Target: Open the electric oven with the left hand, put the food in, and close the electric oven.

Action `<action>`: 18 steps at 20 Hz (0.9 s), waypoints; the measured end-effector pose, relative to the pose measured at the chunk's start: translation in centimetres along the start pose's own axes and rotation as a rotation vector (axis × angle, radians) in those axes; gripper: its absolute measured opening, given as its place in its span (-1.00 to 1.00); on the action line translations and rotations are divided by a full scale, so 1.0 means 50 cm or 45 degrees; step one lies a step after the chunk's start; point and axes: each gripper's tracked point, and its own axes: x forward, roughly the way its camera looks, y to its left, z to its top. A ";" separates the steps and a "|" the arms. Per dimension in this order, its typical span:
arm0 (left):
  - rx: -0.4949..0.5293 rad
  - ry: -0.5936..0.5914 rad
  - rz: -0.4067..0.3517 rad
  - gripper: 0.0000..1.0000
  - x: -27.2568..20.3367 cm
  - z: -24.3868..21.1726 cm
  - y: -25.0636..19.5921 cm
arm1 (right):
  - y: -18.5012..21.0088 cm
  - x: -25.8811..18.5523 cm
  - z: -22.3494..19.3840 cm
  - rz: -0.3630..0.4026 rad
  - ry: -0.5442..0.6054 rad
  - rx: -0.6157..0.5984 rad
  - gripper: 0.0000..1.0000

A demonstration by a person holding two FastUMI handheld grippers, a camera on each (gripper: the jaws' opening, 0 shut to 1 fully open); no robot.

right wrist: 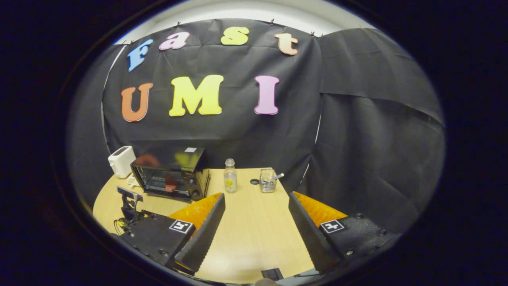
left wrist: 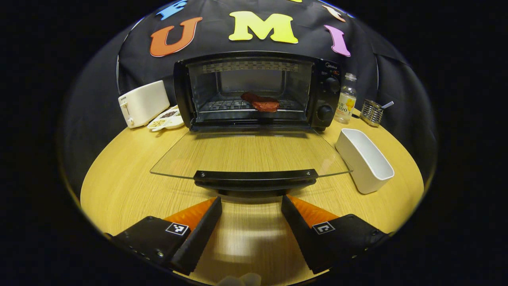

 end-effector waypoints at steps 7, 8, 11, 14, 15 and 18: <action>0.023 -0.024 -0.033 0.94 -0.007 0.047 -0.004 | -0.025 -0.014 -0.011 -0.054 0.000 0.044 1.00; 0.027 -0.032 -0.039 0.94 -0.011 0.059 -0.002 | -0.027 -0.016 -0.011 -0.059 -0.005 0.052 1.00; 0.036 -0.069 -0.046 0.94 -0.023 0.102 0.001 | -0.019 -0.016 -0.016 -0.049 -0.007 0.084 1.00; 0.055 -0.111 -0.042 0.94 -0.031 0.149 0.007 | -0.018 -0.018 -0.021 -0.050 -0.013 0.119 1.00; 0.056 -0.126 -0.039 0.94 -0.032 0.164 0.012 | -0.022 -0.019 -0.022 -0.057 -0.022 0.136 1.00; 0.057 -0.140 -0.031 0.94 -0.032 0.192 0.024 | -0.032 -0.026 -0.019 -0.075 -0.041 0.182 1.00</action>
